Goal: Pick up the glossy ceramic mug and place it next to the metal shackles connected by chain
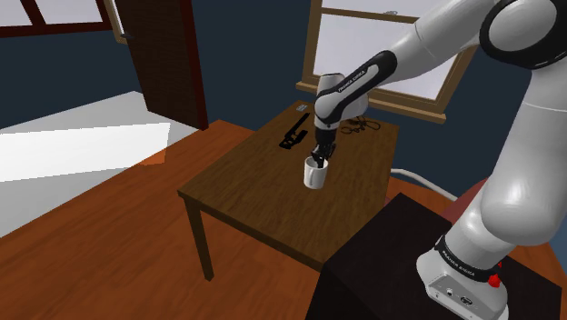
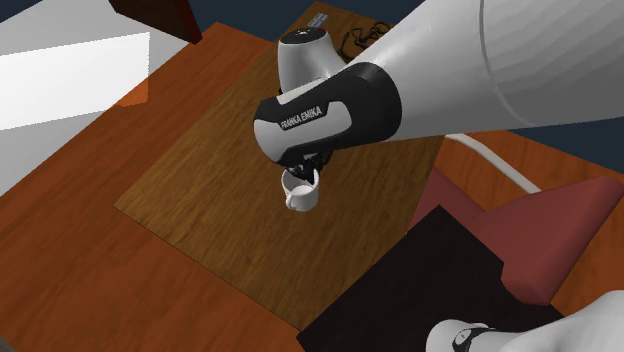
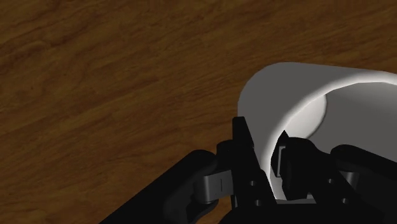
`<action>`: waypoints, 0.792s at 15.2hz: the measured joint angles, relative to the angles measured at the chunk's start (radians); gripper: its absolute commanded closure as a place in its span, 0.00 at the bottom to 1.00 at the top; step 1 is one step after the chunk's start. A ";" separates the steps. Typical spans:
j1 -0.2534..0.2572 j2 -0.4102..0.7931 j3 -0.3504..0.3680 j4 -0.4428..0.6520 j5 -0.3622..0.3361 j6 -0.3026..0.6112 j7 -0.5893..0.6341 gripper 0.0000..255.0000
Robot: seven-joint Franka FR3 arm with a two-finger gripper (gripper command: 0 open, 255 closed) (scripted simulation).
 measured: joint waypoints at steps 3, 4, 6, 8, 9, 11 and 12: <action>0.001 -0.031 -0.002 0.003 -0.006 -0.033 0.005 1.00; 0.001 -0.044 -0.002 0.001 -0.008 -0.045 0.007 1.00; 0.002 -0.063 -0.003 0.010 -0.012 -0.072 0.011 1.00; 0.002 -0.085 -0.004 0.016 -0.016 -0.100 0.015 1.00; 0.001 -0.093 -0.005 0.020 -0.017 -0.113 0.016 1.00; 0.003 -0.111 -0.004 0.027 -0.020 -0.136 0.022 1.00; 0.003 -0.116 -0.004 0.034 -0.021 -0.149 0.023 1.00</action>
